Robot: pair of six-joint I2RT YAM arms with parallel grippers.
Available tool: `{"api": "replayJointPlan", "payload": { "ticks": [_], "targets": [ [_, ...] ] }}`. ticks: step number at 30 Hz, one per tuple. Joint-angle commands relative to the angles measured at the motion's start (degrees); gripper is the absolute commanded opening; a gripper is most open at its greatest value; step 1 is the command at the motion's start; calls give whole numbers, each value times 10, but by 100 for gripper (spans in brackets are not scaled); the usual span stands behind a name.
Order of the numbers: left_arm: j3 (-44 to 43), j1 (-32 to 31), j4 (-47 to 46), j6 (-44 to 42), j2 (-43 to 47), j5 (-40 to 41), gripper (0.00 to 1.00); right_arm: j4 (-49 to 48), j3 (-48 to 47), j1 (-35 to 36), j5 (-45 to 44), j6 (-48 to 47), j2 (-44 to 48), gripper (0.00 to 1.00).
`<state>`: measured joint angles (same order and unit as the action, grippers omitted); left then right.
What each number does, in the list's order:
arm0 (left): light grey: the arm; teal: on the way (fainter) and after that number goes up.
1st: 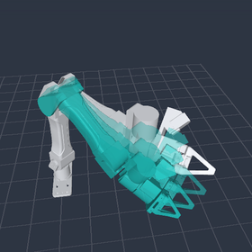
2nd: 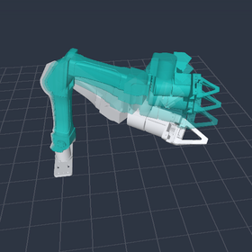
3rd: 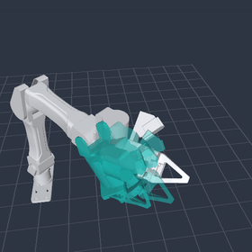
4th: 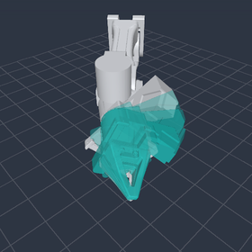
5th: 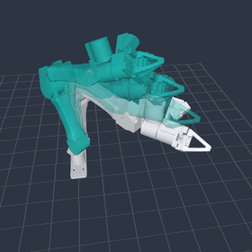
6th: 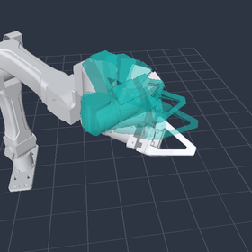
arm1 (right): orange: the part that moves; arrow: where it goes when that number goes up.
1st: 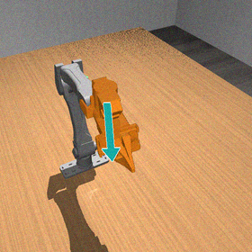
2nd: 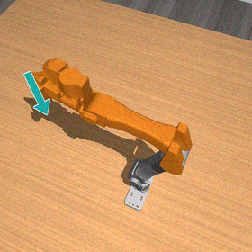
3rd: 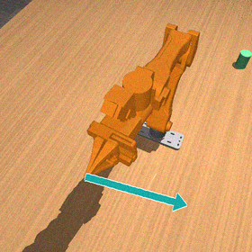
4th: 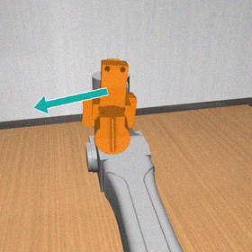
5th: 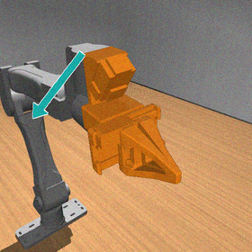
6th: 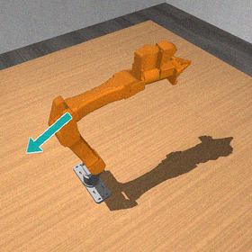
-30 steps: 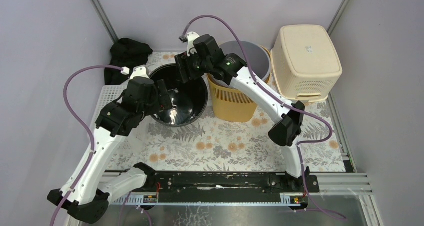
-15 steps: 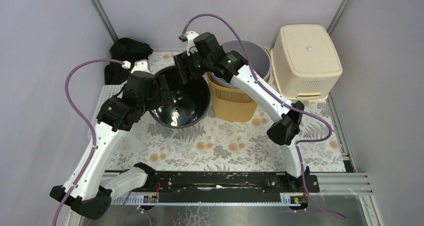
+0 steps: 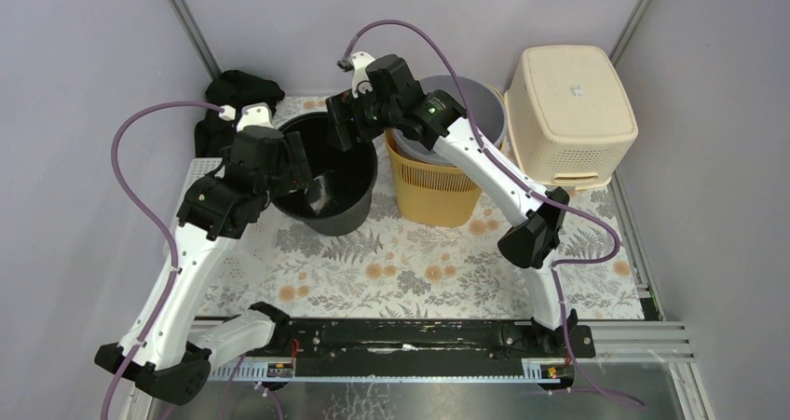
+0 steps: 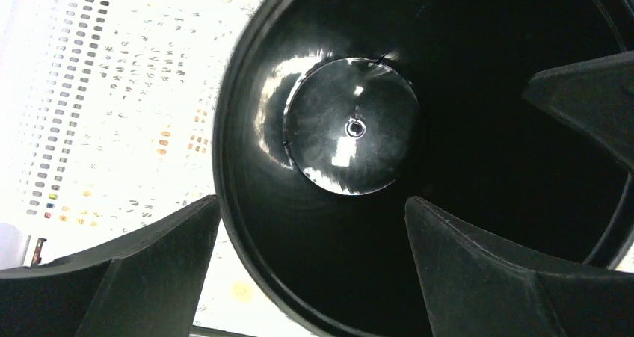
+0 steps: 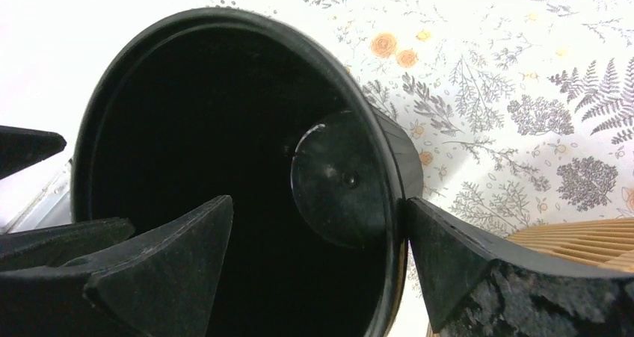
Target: Turn the large container upside down
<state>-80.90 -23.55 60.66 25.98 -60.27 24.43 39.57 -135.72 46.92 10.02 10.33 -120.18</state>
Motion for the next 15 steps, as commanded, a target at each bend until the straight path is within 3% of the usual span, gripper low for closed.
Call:
{"api": "replayJointPlan", "payload": {
  "ticks": [1, 15],
  "targets": [
    [-20, 8, -4, -15, -1, 19, 100, -32, -28, -14, 3, 2, 4, 93],
    [-69, 11, -23, -27, -14, 2, 100, -60, -1, -35, -11, 10, 76, 93]
  ]
}}
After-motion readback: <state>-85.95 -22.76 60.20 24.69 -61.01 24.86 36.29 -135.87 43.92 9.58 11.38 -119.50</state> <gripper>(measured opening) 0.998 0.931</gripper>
